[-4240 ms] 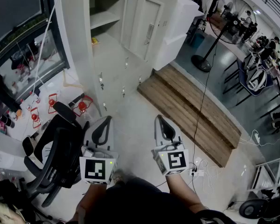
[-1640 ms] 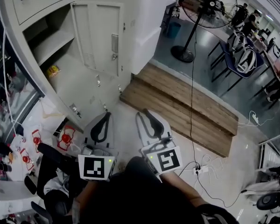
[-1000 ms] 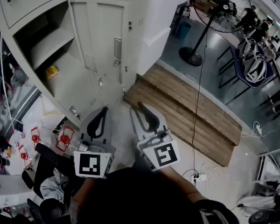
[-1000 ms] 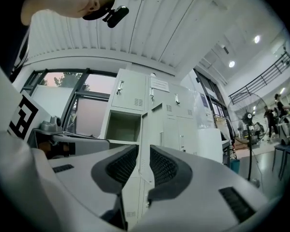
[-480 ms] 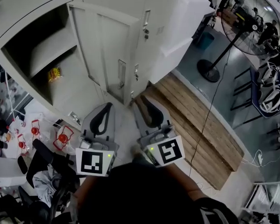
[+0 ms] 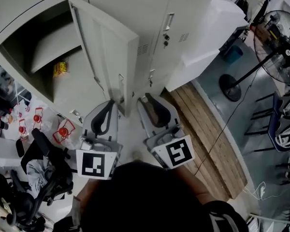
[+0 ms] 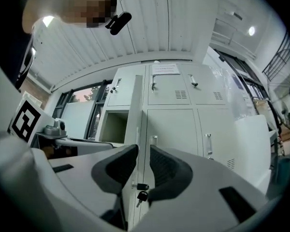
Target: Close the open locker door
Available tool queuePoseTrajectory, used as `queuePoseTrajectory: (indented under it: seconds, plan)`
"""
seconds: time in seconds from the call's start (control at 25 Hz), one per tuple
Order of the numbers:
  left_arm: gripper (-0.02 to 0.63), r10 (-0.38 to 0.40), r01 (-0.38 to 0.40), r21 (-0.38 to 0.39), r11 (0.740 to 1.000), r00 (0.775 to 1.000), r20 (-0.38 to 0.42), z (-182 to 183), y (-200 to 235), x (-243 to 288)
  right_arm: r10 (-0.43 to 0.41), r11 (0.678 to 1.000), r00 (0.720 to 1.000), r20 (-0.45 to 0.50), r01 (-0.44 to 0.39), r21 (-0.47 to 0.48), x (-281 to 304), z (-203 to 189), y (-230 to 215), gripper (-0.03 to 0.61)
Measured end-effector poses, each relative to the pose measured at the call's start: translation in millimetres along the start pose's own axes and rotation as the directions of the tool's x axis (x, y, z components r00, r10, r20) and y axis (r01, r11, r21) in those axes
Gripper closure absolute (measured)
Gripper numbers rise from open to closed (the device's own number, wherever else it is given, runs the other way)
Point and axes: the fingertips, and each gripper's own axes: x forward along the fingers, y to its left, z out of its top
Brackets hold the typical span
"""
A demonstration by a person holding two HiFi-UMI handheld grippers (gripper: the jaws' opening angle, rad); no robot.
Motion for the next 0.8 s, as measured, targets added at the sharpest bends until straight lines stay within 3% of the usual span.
queuePoseTrajectory:
  seconds: [0.24, 0.44, 0.64, 0.8]
  plan:
    - [0.612, 0.097, -0.097, 0.016, 0.995, 0.995, -0.03, -4, -3, 12, 0.135, 0.991, 0.991, -0.012, -0.134, 0.02, 9, -6, -15, 0.492]
    - [0.612, 0.172, -0.172, 0.019, 0.985, 0.985, -0.013, 0, -3, 15, 0.274, 0.961, 0.962, 0.007, -0.274, 0.044, 15, -7, -19, 0.492]
    - [0.612, 0.217, -0.217, 0.016, 0.976, 0.975, -0.038, 0, -5, 9, 0.443, 0.891, 0.897, 0.016, -0.442, 0.106, 17, -9, -8, 0.492]
    - [0.612, 0.235, -0.235, 0.046, 0.971, 0.972, -0.006, 5, -2, 7, 0.56, 0.817, 0.828, 0.029, -0.558, 0.148, 18, -13, -2, 0.492]
